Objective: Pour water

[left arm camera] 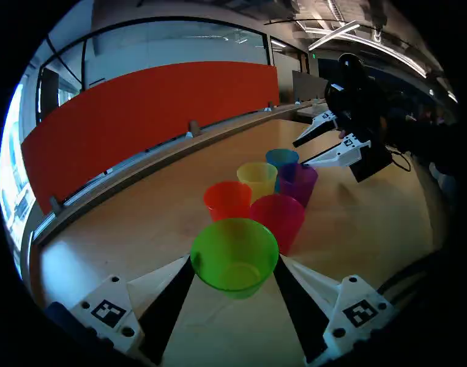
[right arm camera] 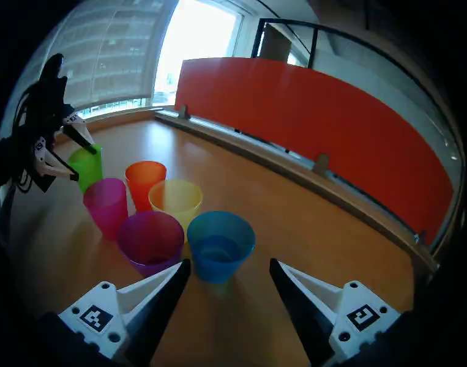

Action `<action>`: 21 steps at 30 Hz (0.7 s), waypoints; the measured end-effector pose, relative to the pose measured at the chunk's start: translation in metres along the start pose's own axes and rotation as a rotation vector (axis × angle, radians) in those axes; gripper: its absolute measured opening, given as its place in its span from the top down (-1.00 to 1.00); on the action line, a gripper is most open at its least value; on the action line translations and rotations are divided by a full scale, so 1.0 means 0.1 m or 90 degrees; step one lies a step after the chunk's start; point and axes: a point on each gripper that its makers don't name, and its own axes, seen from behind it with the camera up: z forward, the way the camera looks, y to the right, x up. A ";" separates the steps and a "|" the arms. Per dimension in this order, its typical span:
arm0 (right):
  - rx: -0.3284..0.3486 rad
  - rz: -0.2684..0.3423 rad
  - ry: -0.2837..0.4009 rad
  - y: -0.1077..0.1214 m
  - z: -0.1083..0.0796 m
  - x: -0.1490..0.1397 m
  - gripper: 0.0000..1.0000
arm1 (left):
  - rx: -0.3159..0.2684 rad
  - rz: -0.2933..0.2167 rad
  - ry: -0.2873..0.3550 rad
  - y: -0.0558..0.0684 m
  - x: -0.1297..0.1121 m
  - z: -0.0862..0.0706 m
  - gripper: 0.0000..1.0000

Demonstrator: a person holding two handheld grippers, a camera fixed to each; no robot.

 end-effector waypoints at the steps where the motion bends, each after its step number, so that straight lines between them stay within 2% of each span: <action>1: 0.003 0.001 -0.003 -0.01 0.02 -0.01 -1.00 | 0.000 0.000 0.000 0.00 0.00 -0.01 -0.75; 6: 0.021 0.000 -0.020 -0.06 0.11 -0.04 -1.00 | 0.001 -0.002 -0.003 0.02 -0.03 -0.04 -0.75; 21: 0.031 -0.014 -0.039 -0.11 0.30 -0.03 -1.00 | 0.000 -0.005 -0.008 0.05 -0.13 -0.08 -0.74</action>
